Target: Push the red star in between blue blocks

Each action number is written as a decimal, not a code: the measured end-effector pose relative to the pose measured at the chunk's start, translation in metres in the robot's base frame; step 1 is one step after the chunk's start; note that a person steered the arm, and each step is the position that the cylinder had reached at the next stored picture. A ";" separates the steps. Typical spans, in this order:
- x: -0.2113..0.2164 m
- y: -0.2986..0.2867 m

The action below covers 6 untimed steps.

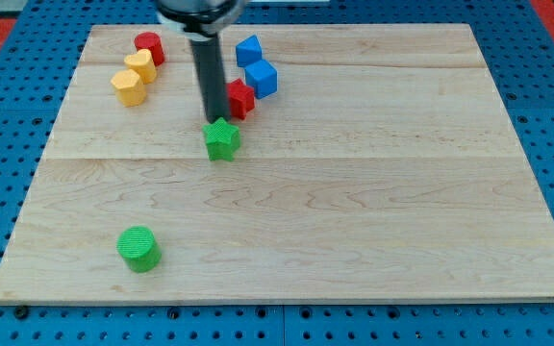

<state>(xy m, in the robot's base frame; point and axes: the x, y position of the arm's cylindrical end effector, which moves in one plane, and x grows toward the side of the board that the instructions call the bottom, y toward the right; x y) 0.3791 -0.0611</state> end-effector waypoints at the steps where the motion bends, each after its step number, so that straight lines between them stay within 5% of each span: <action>1: -0.025 0.033; 6: -0.064 -0.014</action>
